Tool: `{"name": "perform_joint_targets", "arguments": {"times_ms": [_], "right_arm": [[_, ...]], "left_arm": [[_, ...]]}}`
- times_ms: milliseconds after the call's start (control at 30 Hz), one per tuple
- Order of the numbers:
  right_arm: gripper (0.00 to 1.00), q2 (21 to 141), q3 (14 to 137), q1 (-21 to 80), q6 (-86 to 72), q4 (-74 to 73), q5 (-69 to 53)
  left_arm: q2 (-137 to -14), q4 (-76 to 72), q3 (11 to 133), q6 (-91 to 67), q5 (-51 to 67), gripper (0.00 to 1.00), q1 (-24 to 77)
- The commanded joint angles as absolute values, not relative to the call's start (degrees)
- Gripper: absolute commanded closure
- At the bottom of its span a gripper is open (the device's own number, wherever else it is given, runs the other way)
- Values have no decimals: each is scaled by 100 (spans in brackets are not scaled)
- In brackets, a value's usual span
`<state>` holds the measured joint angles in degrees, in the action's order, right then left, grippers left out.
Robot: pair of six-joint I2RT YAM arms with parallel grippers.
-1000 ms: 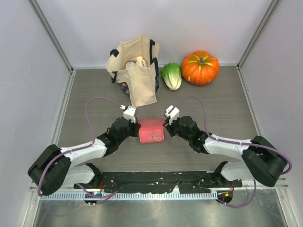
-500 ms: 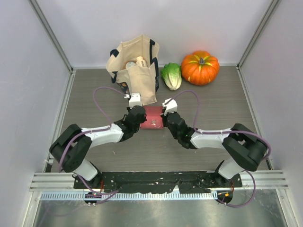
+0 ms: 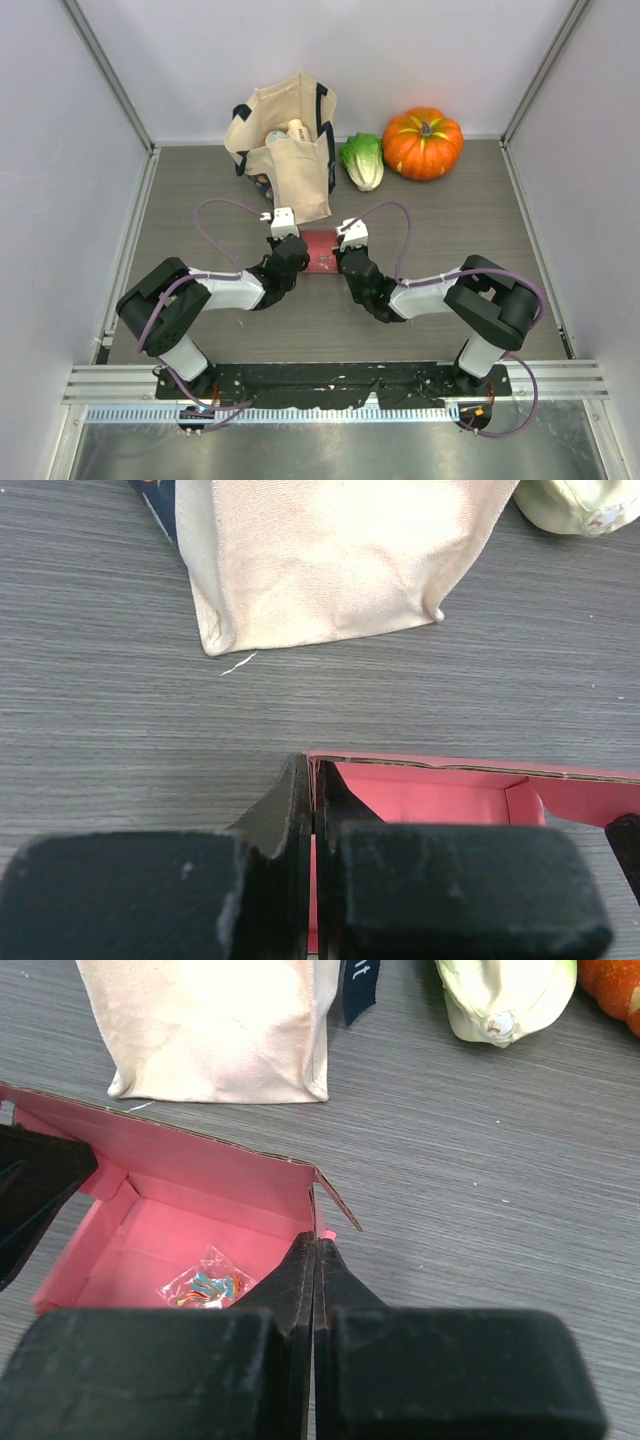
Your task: Fold the paper box
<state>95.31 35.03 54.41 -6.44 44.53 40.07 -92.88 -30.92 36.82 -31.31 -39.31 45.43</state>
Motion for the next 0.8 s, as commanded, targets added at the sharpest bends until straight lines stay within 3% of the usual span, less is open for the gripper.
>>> {"name": "perform_joint_targets", "arguments": {"times_ms": [0,300,767], "right_arm": [[99,9510,3726,5634,-1001,4283,4526],[99,9404,4359,5660,-2065,2692,4790],[99,9756,3876,5853,-2478,3235,5484]], "left_arm": [[-9044,-3349,3419,-3199,-4104,100,4570],[-8745,-3612,3076,-3076,-3823,100,4605],[-8868,-4183,2778,-2813,-3735,100,4807]]}}
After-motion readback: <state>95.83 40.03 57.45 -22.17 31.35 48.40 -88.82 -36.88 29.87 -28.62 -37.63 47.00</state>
